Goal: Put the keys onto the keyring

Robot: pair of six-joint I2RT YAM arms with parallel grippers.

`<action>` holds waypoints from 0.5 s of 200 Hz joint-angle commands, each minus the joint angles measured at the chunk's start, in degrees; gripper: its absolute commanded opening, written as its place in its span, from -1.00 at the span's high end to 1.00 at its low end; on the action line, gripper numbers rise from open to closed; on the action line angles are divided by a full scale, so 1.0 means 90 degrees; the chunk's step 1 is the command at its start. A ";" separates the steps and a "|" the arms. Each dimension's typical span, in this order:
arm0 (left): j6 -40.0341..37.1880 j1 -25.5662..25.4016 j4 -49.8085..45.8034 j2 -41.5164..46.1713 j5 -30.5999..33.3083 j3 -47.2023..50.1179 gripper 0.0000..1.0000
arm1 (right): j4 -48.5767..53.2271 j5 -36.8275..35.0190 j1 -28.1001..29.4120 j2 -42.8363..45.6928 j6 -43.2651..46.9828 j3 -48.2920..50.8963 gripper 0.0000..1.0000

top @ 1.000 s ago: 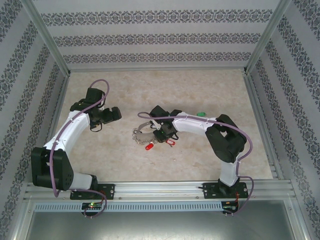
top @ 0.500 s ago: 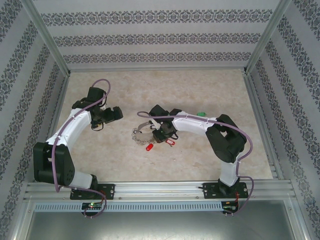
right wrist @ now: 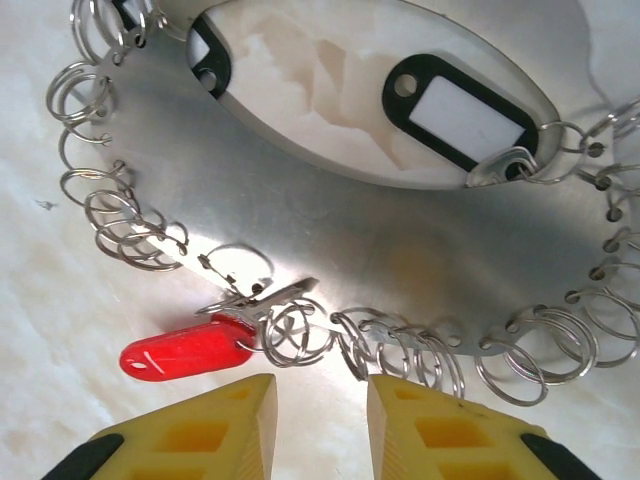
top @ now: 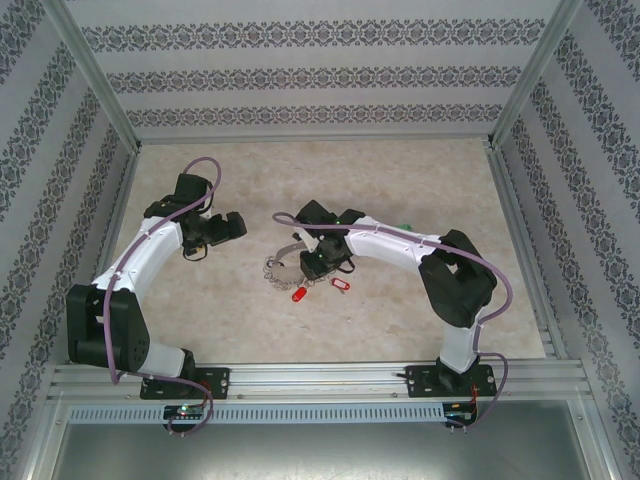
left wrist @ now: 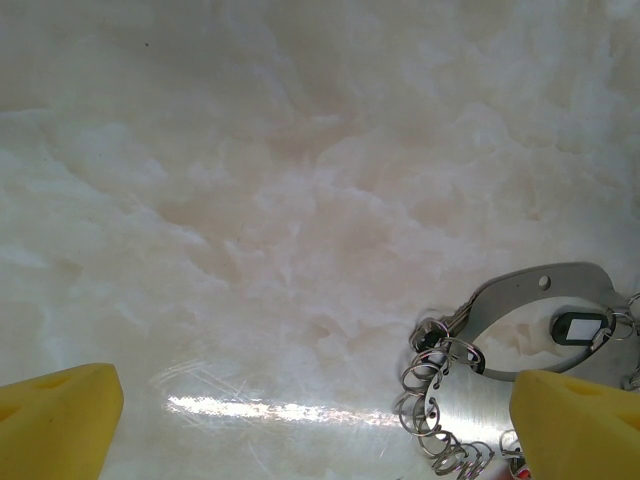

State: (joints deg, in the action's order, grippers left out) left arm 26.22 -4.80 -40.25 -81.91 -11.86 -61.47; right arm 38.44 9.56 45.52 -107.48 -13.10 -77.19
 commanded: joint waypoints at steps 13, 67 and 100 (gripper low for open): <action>0.0070 0.0006 0.0040 0.0060 0.0006 0.0060 -0.99 | 0.0272 0.0234 0.0007 -0.0271 -0.0079 -0.0121 0.38; 0.0105 0.0006 0.0058 -0.0104 -0.0087 0.0055 -0.99 | 0.0206 0.0162 -0.0029 -0.0421 -0.0172 0.0009 0.37; 0.0114 0.0006 0.0058 -0.0117 -0.0101 0.0027 -0.99 | 0.0195 0.0149 -0.0066 -0.0470 -0.0158 0.0065 0.38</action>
State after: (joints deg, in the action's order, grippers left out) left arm 26.24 -4.80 -40.23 -82.48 -12.05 -61.45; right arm 39.44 10.46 45.47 -110.67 -13.74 -77.45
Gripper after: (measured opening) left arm 0.997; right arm 0.313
